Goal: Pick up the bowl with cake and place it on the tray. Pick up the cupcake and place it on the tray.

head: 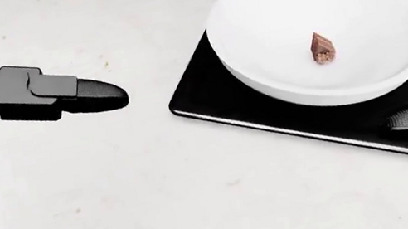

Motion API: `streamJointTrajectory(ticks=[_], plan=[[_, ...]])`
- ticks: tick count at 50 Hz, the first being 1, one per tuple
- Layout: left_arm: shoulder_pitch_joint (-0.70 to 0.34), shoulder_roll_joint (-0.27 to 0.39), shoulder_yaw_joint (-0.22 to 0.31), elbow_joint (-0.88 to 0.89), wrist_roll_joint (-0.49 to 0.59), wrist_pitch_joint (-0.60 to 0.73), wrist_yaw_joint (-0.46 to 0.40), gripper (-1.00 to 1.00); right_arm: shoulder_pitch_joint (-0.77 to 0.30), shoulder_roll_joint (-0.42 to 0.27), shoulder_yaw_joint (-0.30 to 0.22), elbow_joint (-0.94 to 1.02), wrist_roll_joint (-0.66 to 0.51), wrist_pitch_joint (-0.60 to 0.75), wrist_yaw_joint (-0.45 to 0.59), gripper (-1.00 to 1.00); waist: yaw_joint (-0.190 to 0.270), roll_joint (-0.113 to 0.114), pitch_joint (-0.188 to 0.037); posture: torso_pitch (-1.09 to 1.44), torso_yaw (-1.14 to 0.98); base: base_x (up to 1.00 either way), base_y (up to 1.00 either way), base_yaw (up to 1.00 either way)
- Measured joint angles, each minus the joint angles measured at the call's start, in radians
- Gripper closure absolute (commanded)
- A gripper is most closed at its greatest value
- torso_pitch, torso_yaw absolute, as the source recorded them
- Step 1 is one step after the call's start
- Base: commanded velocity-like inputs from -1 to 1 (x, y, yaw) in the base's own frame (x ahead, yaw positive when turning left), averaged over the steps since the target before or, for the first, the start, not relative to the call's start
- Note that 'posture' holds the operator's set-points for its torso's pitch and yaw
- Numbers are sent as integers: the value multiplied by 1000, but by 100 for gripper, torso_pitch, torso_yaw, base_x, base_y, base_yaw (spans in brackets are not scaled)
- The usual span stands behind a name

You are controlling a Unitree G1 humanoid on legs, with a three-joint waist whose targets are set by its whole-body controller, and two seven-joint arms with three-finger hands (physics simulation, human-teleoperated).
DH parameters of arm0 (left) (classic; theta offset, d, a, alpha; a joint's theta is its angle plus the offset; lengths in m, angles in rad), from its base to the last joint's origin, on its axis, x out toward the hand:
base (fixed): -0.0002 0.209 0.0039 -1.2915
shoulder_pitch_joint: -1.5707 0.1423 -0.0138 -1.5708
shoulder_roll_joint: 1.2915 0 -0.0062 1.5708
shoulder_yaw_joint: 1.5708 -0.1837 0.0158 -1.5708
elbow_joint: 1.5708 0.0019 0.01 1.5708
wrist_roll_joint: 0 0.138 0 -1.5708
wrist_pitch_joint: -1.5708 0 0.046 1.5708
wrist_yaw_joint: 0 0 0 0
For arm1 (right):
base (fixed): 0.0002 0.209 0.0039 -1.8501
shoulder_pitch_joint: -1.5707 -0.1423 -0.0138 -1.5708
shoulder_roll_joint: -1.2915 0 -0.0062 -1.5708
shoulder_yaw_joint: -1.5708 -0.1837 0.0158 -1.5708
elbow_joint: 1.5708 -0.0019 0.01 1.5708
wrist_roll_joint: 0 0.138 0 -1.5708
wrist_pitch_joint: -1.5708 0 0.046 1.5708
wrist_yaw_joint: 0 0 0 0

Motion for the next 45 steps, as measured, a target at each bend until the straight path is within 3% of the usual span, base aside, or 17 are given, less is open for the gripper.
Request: streamJointTrajectory(ticks=[4, 10, 12, 14, 15, 19, 21, 23, 25, 28, 31, 33, 38, 39, 42, 45], plan=[[-17, 35, 14, -14, -109, 90, 29, -100, -7, -8, 13, -4, -7, 16, -10, -100, 3, -1, -2, 0, 0, 0, 0, 0], [-19, 89, 29, 1, -217, 95, 101, -100, -4, -11, 22, -5, -6, 8, -16, -100, 2, -1, 0, 0, 0, 0, -7, 0], [-19, 103, 26, -8, -230, 98, 121, -100, -1, 5, 30, -1, -6, 9, -10, -100, 12, 15, 8, 0, 0, 0, -64, 0], [-4, 116, 31, -13, -233, 98, 137, -100, -1, 16, 48, 3, -6, 16, 3, -100, 19, 51, 6, 0, 0, 0, 0, -69], [-6, 120, 37, -12, -232, 97, 146, -100, -1, 19, 52, 3, -6, 17, 12, -100, 16, 48, 1, 0, 0, 0, 0, -76], [-34, 129, 33, -45, -232, 88, 164, -100, 11, 21, 21, -9, -16, 5, 23, -100, 0, -9, 8, 0, 0, 0, 0, -77], [-38, 127, 18, -67, -240, 89, 161, -100, 14, 18, 13, -5, -23, -3, 21, -100, -19, -25, -7, 0, 0, 0, 0, -76], [-28, 120, -3, -76, -252, 99, 153, -100, 27, 25, 10, 2, -32, -3, 18, -100, -34, -13, -12, 0, 0, 0, 0, -26], [-35, 124, -14, -77, -267, 114, 142, -100, 22, 24, 8, -2, -41, -4, 14, -100, -24, -1, 3, 0, 0, 0, 0, 0], [-34, 136, 2, -94, -270, 126, 138, -100, 14, 29, 29, -2, -52, -7, 20, -100, -21, 27, 16, 0, 0, 0, 0, 0], [-38, 149, 27, -99, -265, 132, 141, -100, 18, 33, 37, 3, -53, -6, 29, -100, -26, 60, 6, 0, 0, 0, 0, 0], [-34, 157, 46, -105, -263, 143, 146, -100, 23, 39, 51, 4, -51, -2, 32, -100, -18, 44, 15, 0, 0, 0, 0, 0], [-33, 173, 65, -111, -274, 158, 158, -100, 14, 49, 60, -3, -57, -1, 47, -100, -5, 20, 8, 0, 0, 0, -10, 0], [-29, 175, 66, -110, -278, 157, 161, -100, 15, 54, 64, -3, -62, -1, 50, -100, 0, 26, 8, 0, 0, 0, -48, 0], [-18, 182, 73, -110, -286, 158, 168, -100, 22, 65, 79, -6, -75, -2, 66, -100, 1, 83, -12, 0, 0, 0, -49, 0], [-30, 187, 70, -127, -294, 150, 173, -100, 27, 73, 74, -7, -94, -10, 79, -100, 2, 86, -22, 0, 0, 0, -51, 0]])
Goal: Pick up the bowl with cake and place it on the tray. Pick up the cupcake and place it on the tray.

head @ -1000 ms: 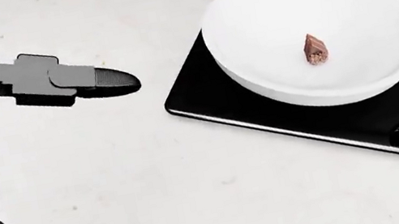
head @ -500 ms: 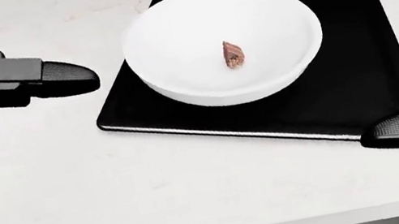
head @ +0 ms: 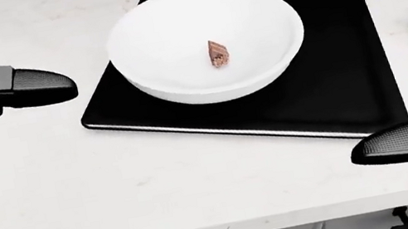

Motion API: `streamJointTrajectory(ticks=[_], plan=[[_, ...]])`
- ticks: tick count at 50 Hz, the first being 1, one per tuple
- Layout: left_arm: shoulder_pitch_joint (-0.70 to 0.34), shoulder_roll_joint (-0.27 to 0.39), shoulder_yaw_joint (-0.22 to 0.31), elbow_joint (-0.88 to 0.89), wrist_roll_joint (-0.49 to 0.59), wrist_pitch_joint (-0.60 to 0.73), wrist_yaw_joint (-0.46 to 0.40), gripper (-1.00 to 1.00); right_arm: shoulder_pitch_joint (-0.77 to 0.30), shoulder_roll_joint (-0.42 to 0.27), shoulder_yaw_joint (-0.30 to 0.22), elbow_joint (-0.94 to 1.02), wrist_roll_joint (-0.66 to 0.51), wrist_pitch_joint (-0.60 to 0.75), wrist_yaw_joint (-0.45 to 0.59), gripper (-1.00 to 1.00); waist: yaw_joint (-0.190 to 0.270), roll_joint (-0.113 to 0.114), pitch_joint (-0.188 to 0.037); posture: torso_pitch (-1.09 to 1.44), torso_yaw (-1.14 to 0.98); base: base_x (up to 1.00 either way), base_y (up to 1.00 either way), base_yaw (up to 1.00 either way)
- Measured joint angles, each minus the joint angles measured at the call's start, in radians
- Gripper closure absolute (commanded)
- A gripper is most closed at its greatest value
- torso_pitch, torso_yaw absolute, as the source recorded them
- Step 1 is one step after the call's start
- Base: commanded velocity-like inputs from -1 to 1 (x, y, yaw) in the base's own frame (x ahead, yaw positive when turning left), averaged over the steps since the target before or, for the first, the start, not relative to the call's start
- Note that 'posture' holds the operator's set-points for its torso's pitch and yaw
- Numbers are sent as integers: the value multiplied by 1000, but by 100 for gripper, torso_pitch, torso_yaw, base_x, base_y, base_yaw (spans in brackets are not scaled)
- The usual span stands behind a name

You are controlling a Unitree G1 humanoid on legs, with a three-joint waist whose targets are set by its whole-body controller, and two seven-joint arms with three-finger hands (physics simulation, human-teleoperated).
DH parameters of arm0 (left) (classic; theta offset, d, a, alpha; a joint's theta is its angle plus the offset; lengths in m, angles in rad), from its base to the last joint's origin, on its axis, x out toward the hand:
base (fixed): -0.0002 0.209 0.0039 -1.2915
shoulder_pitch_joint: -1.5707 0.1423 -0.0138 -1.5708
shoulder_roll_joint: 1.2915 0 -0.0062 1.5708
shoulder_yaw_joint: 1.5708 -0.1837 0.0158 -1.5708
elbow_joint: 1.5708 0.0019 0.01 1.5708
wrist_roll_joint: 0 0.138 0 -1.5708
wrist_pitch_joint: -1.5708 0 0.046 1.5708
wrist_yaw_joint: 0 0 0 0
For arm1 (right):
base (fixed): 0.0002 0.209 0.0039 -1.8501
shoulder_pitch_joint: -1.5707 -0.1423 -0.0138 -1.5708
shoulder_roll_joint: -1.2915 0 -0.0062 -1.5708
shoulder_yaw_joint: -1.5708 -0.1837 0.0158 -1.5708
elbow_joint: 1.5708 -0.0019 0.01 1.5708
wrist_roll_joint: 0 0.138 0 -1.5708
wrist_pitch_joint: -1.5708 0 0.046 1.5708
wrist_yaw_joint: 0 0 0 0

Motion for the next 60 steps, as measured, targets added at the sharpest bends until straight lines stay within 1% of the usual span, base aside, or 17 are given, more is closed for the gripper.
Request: streamJointTrajectory(ticks=[6, 8, 9, 11, 13, 18, 21, 26, 29, 31, 36, 39, 40, 42, 46, 53, 60], plan=[[16, 2, -2, -10, -9, -3, 4, -100, 11, 6, 11, -1, -15, -10, 11, -100, 17, -40, 20, 0, 0, 0, -56, 0], [17, 4, 2, -5, -7, 3, 5, -100, 12, 2, 9, -2, -15, -17, 15, -100, 28, -83, 28, 0, 0, 0, -2, 0], [8, 3, -2, -5, -7, 3, 5, -100, 14, -2, 0, -3, -18, -24, 15, -100, 22, -116, 31, 0, 0, 0, 0, 0], [28, -13, -19, -20, -11, -1, 3, -100, 27, 7, -8, 11, -27, -27, 11, -100, 4, -99, 57, 0, 0, 0, 0, 0], [30, -13, -37, -11, -23, 8, -8, -100, 34, 15, -6, 24, -39, -16, 9, -100, -4, -92, 62, 0, 0, 0, 0, 0], [14, -4, -19, -11, -24, 5, -9, -100, 21, 30, -2, 12, -62, -12, 33, -100, -11, -53, 50, 0, 0, 0, 0, 0], [9, 1, -6, -21, -21, -6, -4, -100, 14, 28, -5, 7, -63, -15, 39, -100, -21, -17, 33, 0, 0, 0, 0, 0], [26, 10, 8, -5, -25, -3, 0, -100, 13, 37, 15, 13, -55, -4, 39, -100, -7, -49, 30, 0, 0, 0, -13, 0], [39, 14, 17, 5, -25, 8, 7, -100, 8, 44, 25, 8, -54, 5, 45, -100, 0, -14, 16, 0, 0, 0, -38, 0], [32, 16, 20, 1, -25, 8, 11, -100, 5, 43, 22, 3, -55, 4, 48, -100, 2, -3, 1, 0, 0, 0, -39, 0], [33, 19, 21, -25, -33, -19, 15, -100, 4, 52, 22, -4, -72, -6, 51, -100, 13, -45, 12, 0, 0, 0, -32, 0], [31, 14, 19, -16, -34, -27, 18, -100, 3, 51, 20, -1, -87, -10, 60, -100, 18, -108, 26, 0, 0, 0, 0, 0], [40, 6, 10, -19, -36, -29, 17, -100, 9, 51, 15, 3, -92, -11, 58, -100, 11, -92, 42, 0, 0, 0, 0, 0], [54, 6, -7, -14, -48, -18, 9, -100, 18, 52, 22, 19, -97, -3, 48, -100, 3, -68, 55, 0, 0, 0, 0, 0], [44, 17, 6, -4, -60, -9, 5, -100, 4, 51, 34, 22, -101, 8, 45, -100, -14, -12, 31, 0, 0, 0, 0, 0], [52, 20, 19, -21, -48, -21, 22, -100, -19, 77, 36, 7, -110, 27, 65, -100, -7, -48, 23, 0, 0, 0, 0, 0], [65, 20, 19, -11, -51, -23, 19, -100, -37, 120, 37, 13, -153, 67, 100, -100, -4, -48, 23, 0, 0, 0, -6, 0]])
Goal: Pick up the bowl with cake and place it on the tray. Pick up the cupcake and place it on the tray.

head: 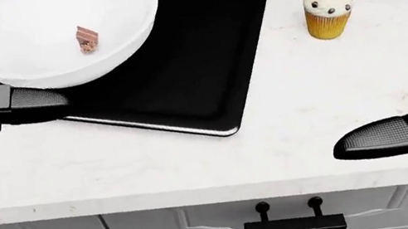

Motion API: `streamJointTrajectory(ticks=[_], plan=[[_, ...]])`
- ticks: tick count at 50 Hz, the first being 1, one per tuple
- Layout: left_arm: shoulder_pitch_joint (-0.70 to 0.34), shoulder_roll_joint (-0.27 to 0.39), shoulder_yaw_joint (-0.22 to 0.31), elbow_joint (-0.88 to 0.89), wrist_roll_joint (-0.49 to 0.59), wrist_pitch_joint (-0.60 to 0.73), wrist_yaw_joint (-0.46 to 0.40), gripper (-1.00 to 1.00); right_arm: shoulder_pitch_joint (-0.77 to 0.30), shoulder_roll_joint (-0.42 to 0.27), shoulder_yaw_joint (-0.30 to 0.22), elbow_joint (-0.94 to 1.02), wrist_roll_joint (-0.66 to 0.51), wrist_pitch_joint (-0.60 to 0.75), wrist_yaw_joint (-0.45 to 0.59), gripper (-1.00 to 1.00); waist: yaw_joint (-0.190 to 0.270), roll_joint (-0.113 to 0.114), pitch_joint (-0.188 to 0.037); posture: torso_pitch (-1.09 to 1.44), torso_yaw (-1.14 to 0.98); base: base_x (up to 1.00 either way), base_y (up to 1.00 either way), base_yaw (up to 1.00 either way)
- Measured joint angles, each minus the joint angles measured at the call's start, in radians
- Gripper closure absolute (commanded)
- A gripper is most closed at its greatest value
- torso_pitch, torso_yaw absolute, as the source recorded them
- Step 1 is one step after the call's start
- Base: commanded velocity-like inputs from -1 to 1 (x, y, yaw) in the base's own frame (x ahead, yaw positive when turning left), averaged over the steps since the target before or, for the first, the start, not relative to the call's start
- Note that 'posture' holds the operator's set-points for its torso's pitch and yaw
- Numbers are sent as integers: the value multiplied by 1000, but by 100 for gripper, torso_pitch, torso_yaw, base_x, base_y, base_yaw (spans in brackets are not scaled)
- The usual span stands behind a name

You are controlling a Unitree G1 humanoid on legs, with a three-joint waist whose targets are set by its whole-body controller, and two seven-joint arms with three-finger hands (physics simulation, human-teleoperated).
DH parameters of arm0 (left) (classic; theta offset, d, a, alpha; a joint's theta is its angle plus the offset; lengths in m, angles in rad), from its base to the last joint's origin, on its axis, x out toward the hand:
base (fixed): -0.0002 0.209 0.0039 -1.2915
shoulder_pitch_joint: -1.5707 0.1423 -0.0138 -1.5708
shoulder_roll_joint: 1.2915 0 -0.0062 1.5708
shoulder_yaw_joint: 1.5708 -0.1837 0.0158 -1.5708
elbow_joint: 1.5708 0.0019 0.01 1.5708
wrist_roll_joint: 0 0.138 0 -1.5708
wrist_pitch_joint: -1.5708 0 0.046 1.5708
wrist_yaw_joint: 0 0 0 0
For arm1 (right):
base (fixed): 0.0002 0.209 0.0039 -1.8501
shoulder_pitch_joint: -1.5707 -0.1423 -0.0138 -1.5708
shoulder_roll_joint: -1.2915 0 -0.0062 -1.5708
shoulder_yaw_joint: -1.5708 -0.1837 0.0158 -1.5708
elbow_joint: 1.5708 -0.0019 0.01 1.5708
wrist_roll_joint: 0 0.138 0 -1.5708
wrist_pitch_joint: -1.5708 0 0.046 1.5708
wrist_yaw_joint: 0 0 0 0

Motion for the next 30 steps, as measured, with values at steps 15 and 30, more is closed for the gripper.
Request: streamJointTrajectory(ticks=[15, 30], plan=[[11, 3, -8, 12, -19, -3, -3, -100, 7, -1, 12, 12, -24, 1, 6, -100, 0, 21, 17, 0, 0, 0, -9, 0], [1, 38, 43, -14, -45, -1, 22, -100, -4, 40, 41, -10, -89, 23, 57, -100, 4, 0, 27, 0, 0, 18, 0, 0]])
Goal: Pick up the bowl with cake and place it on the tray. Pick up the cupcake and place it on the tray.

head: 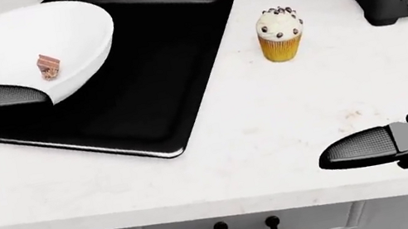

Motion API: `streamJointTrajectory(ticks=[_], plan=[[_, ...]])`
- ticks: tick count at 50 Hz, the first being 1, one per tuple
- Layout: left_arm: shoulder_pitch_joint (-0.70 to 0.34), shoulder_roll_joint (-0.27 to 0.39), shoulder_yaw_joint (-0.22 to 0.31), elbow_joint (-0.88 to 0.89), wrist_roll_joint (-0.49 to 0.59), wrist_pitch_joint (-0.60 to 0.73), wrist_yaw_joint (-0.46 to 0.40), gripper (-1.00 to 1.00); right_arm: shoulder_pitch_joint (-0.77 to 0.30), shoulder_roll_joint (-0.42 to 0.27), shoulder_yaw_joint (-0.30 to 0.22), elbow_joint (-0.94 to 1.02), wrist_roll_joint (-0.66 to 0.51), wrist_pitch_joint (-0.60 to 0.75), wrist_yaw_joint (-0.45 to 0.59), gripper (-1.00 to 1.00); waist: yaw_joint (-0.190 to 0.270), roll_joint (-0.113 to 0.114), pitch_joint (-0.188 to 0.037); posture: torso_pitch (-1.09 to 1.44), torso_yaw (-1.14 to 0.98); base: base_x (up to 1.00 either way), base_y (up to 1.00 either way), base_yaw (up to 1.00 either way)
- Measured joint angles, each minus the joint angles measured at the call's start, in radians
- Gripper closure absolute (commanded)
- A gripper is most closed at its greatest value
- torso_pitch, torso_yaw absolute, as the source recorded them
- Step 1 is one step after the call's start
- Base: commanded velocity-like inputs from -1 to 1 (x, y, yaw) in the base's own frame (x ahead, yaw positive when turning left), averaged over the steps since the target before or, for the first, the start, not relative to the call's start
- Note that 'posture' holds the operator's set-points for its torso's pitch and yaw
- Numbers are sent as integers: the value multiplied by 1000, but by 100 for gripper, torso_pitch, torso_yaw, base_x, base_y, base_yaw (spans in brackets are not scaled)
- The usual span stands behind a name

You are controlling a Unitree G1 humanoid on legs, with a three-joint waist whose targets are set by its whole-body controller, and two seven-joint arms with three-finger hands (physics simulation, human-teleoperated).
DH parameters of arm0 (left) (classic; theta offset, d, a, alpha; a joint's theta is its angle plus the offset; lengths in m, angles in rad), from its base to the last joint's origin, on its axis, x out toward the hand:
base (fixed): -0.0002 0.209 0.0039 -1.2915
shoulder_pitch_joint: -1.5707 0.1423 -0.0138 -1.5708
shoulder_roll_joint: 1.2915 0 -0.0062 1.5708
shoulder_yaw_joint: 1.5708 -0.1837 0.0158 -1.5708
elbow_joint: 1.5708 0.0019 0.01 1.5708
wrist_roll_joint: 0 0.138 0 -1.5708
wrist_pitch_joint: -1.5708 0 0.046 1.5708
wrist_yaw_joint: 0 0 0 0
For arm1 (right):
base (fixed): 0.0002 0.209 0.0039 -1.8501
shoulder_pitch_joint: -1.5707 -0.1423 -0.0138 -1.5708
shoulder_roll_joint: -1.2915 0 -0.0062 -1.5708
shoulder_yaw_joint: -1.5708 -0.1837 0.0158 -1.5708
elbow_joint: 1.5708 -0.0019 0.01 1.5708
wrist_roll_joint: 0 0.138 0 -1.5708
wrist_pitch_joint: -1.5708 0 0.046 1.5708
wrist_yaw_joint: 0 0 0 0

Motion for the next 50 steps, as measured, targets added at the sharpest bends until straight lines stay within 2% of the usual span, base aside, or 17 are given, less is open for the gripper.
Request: streamJointTrajectory(ticks=[5, 6, 7, 9, 12, 14, 15, 16, 18, 21, 28, 34, 42, 50], plan=[[-4, 0, -1, 6, 0, -9, 9, -100, -1, 15, -1, 0, -25, -4, 28, -100, 3, -41, -20, 0, 0, 46, 0, 0], [2, -6, -7, 1, -2, -12, 9, -100, 4, 16, -8, 3, -30, -6, 30, -100, -2, -31, -12, 0, 0, 46, 0, 0], [8, -9, -16, -1, -6, -12, 7, -100, 12, 19, -13, 7, -35, -5, 29, -100, -2, -32, -8, 0, 0, 45, 0, 0], [9, -8, -25, 1, -15, -6, 1, -100, 17, 20, -16, 14, -42, 0, 26, -100, -4, -38, -18, 0, 0, 39, 0, 0], [-15, 5, -4, -8, -21, 1, 0, -100, 1, 11, -13, 2, -41, -13, 26, -100, -9, -31, -22, 0, 0, 0, 0, 0], [-21, 12, 11, -15, -23, 3, 4, -100, -3, 7, -8, 0, -38, -23, 25, -100, -17, -6, -16, 0, 0, 0, 0, 0], [-21, 16, 16, -16, -27, 6, 5, -100, -5, 4, -5, 2, -35, -23, 23, -100, -19, 15, -16, 0, 0, 0, 0, 0], [-16, 20, 21, -16, -31, 8, 6, -100, -3, 6, 0, 5, -31, -22, 19, -100, -19, 22, -15, 0, 0, 0, 0, 0], [-1, 26, 31, -12, -40, 22, 9, -100, -1, 3, 19, 19, -17, -8, 12, -100, -11, 4, -6, 0, 0, 0, 0, 0], [-4, 42, 48, -9, -56, 56, 16, -100, -20, -12, 29, 23, 5, 7, 1, -100, -6, 1, -5, 0, 0, 0, 0, 0], [-27, 80, 89, -76, -107, 77, 33, -100, -52, -78, 8, 0, 82, -15, -65, -100, -3, -9, -31, 0, 0, 0, 0, 0], [-3, 100, 98, -76, -154, 81, 45, -100, -108, -87, -3, 7, 123, 40, -105, -100, -7, -7, -15, 0, 0, 0, 0, 0], [4, 116, 114, -97, -190, 84, 70, -100, -176, -30, 25, 71, 4, 103, -11, -100, -10, -7, -11, 0, 0, 0, 0, 0], [10, 123, 112, -92, -214, 77, 87, -100, -280, 15, 105, 188, -172, 155, 107, -100, -16, 7, -10, 0, 0, 0, 0, 0]])
